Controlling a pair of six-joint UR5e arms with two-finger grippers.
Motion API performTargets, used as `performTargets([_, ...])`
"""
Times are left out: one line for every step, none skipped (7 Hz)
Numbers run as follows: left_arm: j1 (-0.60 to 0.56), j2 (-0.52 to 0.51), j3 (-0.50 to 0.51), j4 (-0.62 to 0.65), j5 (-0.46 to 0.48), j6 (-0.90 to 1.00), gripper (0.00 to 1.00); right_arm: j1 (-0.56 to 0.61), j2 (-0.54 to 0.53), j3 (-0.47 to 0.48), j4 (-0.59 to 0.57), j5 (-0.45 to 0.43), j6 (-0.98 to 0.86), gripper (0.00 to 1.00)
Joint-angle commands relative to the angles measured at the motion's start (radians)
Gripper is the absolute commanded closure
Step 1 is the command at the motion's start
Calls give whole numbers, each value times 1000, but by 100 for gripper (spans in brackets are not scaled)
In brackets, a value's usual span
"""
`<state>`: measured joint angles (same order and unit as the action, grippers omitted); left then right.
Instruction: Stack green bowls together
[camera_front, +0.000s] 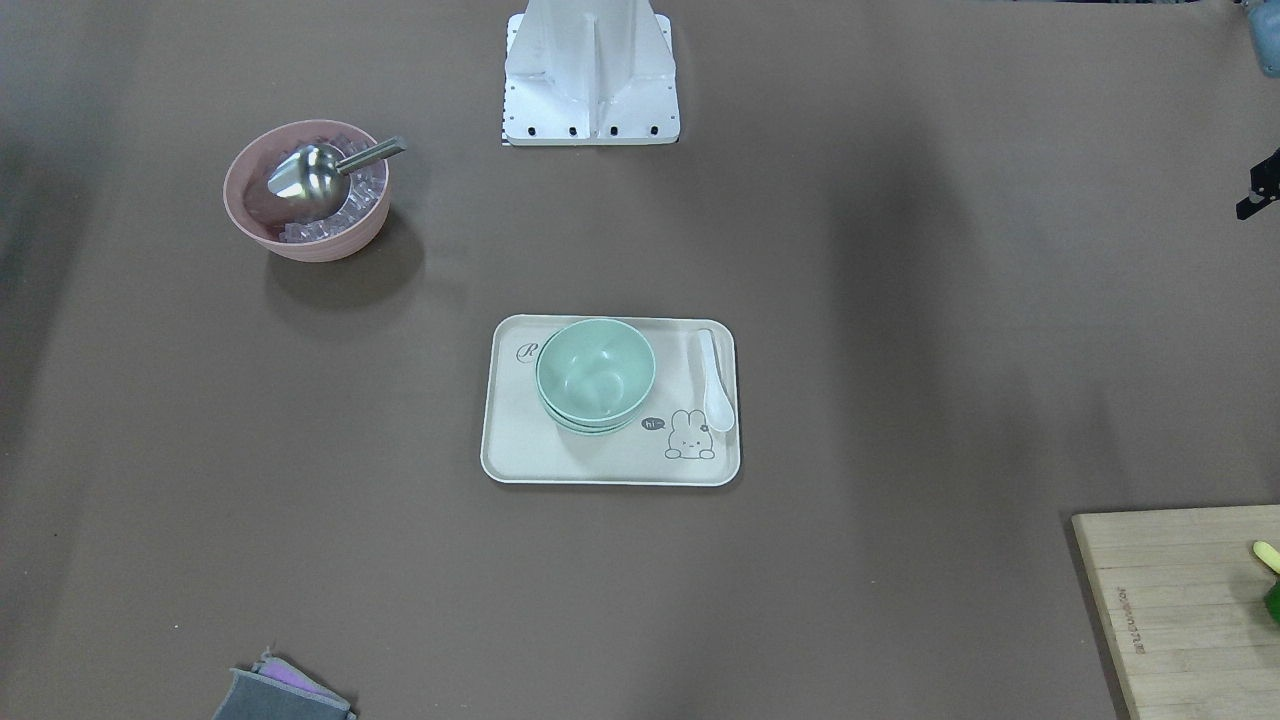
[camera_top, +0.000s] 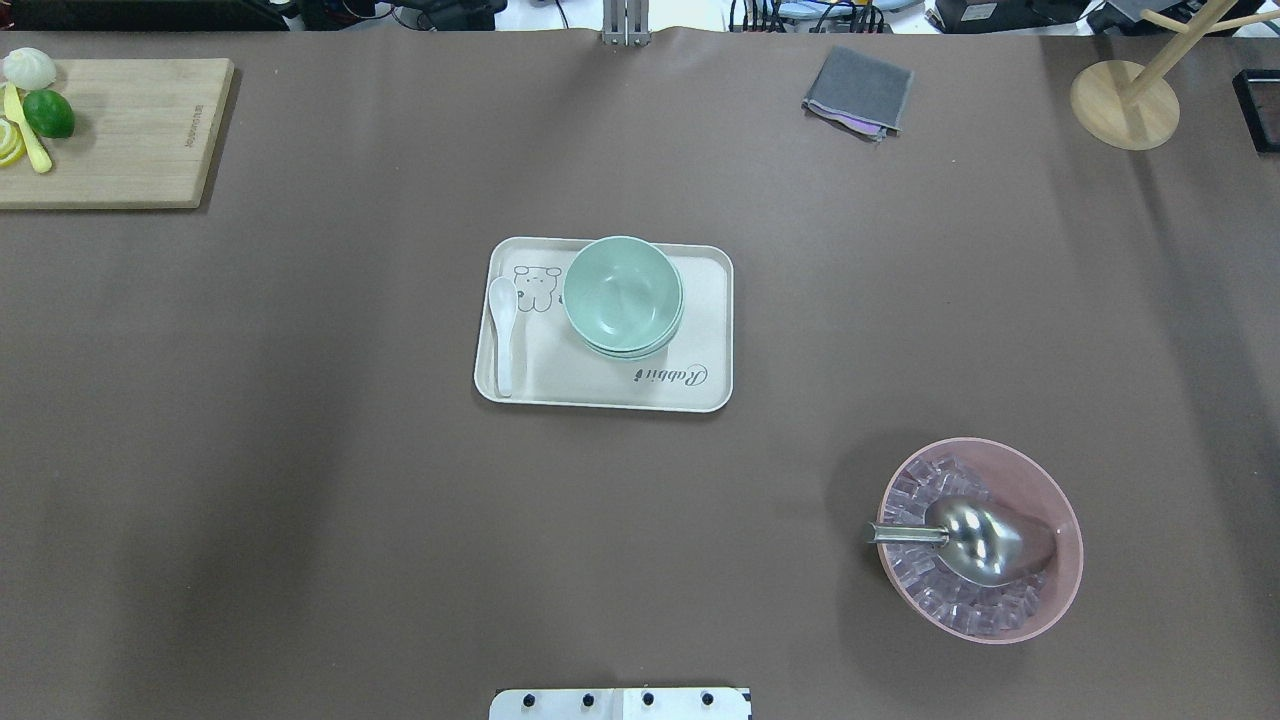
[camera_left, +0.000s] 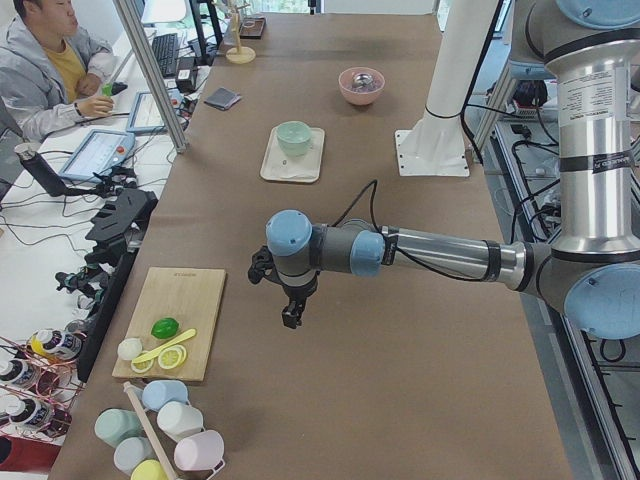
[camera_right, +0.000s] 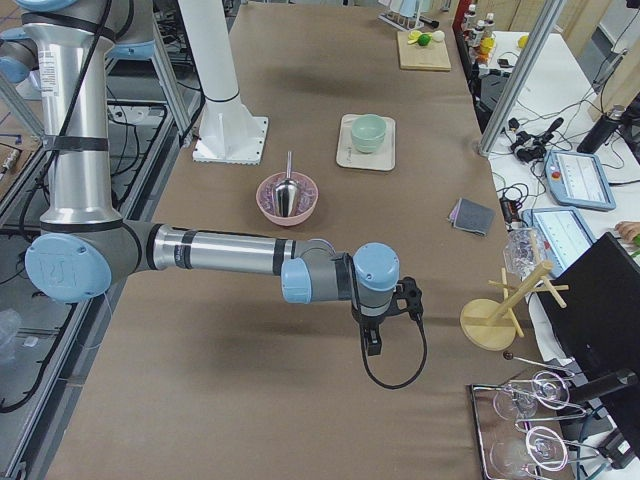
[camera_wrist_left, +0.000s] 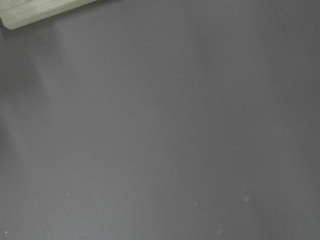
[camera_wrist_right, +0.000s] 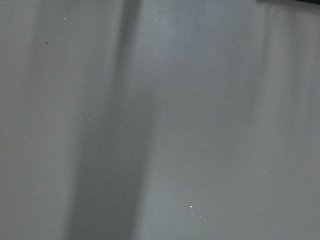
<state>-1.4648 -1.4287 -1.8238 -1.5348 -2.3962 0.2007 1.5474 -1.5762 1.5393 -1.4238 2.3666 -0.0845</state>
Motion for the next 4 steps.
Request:
performTargets([-18, 4, -18, -4, -20, 2, 1, -6, 16, -5, -4, -4, 2, 0])
performTargets([-17, 2, -17, -1, -15, -3, 1, -6, 16, -4, -4, 0, 5, 0])
performTargets([-20, 2, -15, 1, -12, -4, 1, -6, 18, -4, -4, 2, 5, 0])
performTargets([-20, 2, -12, 8, -12, -4, 1, -6, 18, -2, -4, 2, 5, 0])
